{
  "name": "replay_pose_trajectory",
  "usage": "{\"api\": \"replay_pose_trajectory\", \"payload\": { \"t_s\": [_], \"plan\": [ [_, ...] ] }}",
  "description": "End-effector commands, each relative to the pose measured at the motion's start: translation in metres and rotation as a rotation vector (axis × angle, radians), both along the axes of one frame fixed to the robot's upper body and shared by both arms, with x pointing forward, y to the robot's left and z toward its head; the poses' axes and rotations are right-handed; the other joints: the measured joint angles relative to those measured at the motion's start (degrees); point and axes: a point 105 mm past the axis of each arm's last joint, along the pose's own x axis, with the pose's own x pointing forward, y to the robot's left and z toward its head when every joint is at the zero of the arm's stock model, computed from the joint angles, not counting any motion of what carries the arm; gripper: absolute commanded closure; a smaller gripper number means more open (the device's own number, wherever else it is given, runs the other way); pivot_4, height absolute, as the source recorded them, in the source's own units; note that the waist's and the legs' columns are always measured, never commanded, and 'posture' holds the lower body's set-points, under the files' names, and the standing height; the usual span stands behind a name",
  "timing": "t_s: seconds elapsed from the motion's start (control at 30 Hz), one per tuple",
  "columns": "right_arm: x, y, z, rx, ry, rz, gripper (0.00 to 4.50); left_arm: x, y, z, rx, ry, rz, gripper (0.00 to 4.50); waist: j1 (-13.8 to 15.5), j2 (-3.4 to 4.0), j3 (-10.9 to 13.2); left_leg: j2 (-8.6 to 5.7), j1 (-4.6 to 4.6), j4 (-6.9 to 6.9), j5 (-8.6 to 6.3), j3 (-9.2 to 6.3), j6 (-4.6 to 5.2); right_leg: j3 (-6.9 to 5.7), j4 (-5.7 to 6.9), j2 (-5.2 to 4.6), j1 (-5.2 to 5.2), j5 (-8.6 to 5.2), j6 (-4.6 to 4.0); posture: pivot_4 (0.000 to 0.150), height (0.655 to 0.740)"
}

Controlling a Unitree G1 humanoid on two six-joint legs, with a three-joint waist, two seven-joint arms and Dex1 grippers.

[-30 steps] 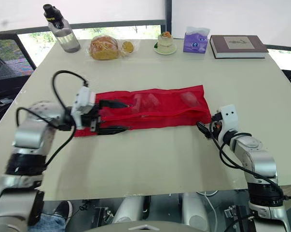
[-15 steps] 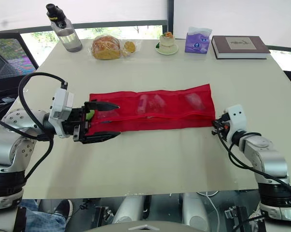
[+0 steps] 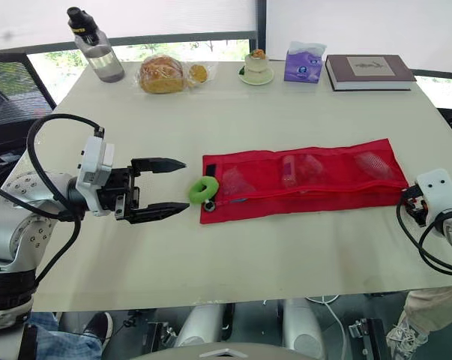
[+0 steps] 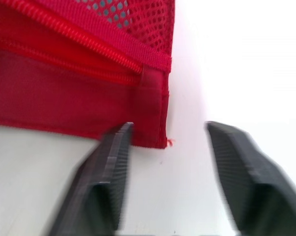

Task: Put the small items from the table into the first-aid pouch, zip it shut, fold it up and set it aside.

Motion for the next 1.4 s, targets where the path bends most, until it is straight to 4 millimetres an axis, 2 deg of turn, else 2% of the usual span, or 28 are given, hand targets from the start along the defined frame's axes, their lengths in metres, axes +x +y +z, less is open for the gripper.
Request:
{"api": "replay_pose_trajectory", "payload": {
  "t_s": [0.03,0.07,0.1,0.23,0.37,0.63,0.9,1.1,1.27,1.4],
  "plan": [
    [0.0,0.009,0.034,0.022,-0.113,0.091,0.61,-0.003,0.005,-0.002,0.014,0.037,0.052,0.0,-0.02,0.01,0.0,0.0,0.0,0.0,0.0,0.0,0.0,0.0,0.0,0.0,0.0,0.0,0.0,0.15,0.7332],
    [-0.001,0.015,0.043,0.048,-0.143,0.129,0.2,-0.003,0.006,-0.006,0.011,0.06,0.074,0.0,-0.11,0.03,0.01,0.0,0.01,-0.02,0.0,0.02,0.0,0.03,0.0,0.01,-0.02,0.0,0.0,0.15,0.7332],
    [-0.003,0.022,0.05,0.078,-0.156,0.167,0.07,-0.004,0.008,-0.012,0.009,0.1,0.107,0.0,-0.1,0.04,0.02,0.01,0.03,-0.06,0.0,0.05,0.0,0.07,0.0,0.01,-0.02,0.0,0.01,0.15,0.7332],
    [-0.016,0.056,0.073,0.176,-0.217,0.36,0.07,-0.01,0.016,-0.038,0.007,0.294,0.213,0.0,0.09,0.05,0.04,0.04,0.0,-0.05,0.0,0.04,0.0,0.08,0.0,0.02,-0.05,-0.06,0.14,0.15,0.7332],
    [-0.04,0.116,0.086,0.347,-0.227,0.62,0.07,-0.011,0.021,-0.056,-0.093,0.435,0.331,0.0,0.37,0.05,0.04,0.12,0.01,-0.05,0.0,0.02,0.0,0.06,-0.01,0.01,-0.04,-0.13,0.19,0.15,0.7332],
    [-0.062,0.168,0.097,0.474,-0.237,0.833,0.07,-0.006,0.016,-0.077,-0.2,0.653,0.489,0.0,0.58,0.03,0.02,0.11,-0.02,0.04,-0.01,-0.01,-0.01,0.02,0.0,0.0,0.0,-0.15,0.16,0.15,0.7332],
    [-0.074,0.198,0.104,0.532,-0.207,0.957,0.07,0.003,0.009,-0.086,-0.298,0.915,0.532,0.0,0.5,0.0,0.01,0.03,-0.02,0.06,0.0,-0.06,-0.01,-0.02,0.03,0.0,0.0,-0.1,0.19,0.15,0.7332],
    [-0.073,0.209,0.109,0.537,-0.214,0.996,0.07,0.006,-0.001,-0.09,-0.308,1.027,0.484,0.0,0.57,-0.01,-0.01,-0.01,-0.01,0.07,0.0,-0.09,-0.01,-0.03,0.03,0.0,0.02,0.0,0.0,0.15,0.7332],
    [-0.074,0.226,0.116,0.566,-0.233,1.043,0.07,0.006,-0.014,-0.098,-0.289,1.089,0.418,0.0,0.54,-0.01,-0.02,-0.02,0.01,0.07,0.0,-0.07,-0.01,-0.02,0.03,-0.03,0.03,0.0,-0.03,0.15,0.7332],
    [-0.079,0.236,0.114,0.572,-0.242,1.085,0.07,0.011,-0.016,-0.1,-0.322,1.103,0.406,0.0,0.79,0.0,-0.05,-0.05,0.0,0.07,0.0,-0.08,-0.01,-0.03,0.02,-0.07,0.03,-0.02,-0.07,0.15,0.7332]
  ]
}}
